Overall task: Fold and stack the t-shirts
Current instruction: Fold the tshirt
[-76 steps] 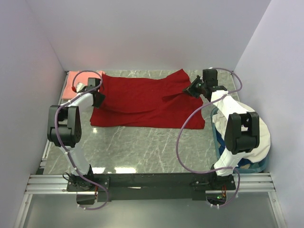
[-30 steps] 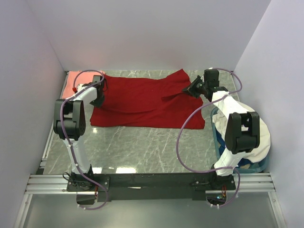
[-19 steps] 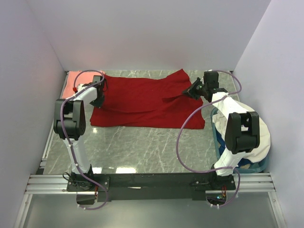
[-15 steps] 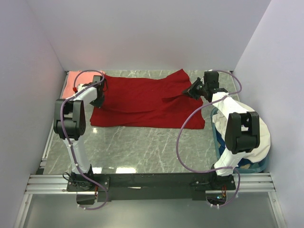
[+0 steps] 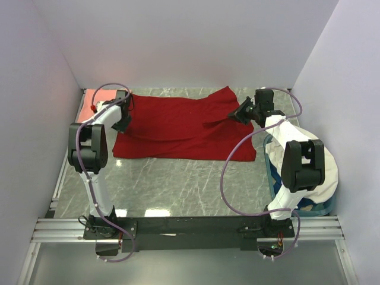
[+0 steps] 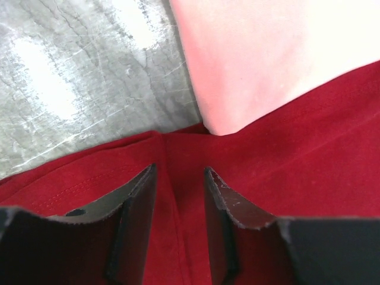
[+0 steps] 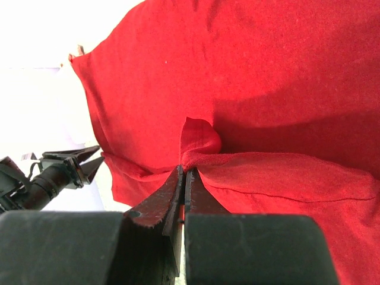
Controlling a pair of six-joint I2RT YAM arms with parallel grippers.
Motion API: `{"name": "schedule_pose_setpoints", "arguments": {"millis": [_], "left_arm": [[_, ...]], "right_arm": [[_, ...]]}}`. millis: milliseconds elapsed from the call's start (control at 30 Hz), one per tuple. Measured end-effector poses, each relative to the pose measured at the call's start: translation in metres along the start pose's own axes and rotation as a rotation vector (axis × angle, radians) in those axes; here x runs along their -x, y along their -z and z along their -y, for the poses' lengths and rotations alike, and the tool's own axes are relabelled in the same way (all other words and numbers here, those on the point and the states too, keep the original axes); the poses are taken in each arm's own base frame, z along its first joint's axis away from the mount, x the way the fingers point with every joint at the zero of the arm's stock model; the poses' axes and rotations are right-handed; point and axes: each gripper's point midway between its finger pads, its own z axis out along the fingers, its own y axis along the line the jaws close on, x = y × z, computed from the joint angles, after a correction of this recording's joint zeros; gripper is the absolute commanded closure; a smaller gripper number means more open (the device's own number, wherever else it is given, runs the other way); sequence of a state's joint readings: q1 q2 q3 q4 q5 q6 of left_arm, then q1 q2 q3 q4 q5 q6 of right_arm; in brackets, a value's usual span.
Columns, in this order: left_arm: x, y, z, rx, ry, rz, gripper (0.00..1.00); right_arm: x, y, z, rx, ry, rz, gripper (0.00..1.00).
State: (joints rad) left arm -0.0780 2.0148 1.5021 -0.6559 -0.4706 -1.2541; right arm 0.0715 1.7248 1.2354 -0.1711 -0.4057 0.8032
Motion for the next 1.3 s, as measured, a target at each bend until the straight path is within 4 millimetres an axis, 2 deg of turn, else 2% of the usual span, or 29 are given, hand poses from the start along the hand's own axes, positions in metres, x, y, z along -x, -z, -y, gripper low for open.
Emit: {"name": "schedule_pose_setpoints", "arguments": {"millis": [333,533,733,1033,1300], "left_arm": [[-0.013,-0.016,-0.012,0.057,-0.023,-0.021,0.64],[-0.013,-0.016,-0.012,0.059,-0.018,-0.022,0.78],[-0.014,-0.016,-0.012,0.060,-0.022,-0.024,0.99],[-0.011,-0.013,-0.012,0.052,-0.041,-0.021,0.99],[0.005,0.011,-0.004,-0.004,-0.021,0.000,0.99]], "right_arm": [[-0.001,-0.001,0.001,0.005,0.000,-0.003,1.00],[-0.001,-0.001,0.003,0.004,-0.003,-0.001,1.00],[0.000,0.000,0.005,0.003,-0.006,0.000,1.00],[0.002,0.000,0.007,0.005,-0.011,0.002,1.00],[0.002,0.004,0.009,0.006,-0.019,0.001,1.00]]}}
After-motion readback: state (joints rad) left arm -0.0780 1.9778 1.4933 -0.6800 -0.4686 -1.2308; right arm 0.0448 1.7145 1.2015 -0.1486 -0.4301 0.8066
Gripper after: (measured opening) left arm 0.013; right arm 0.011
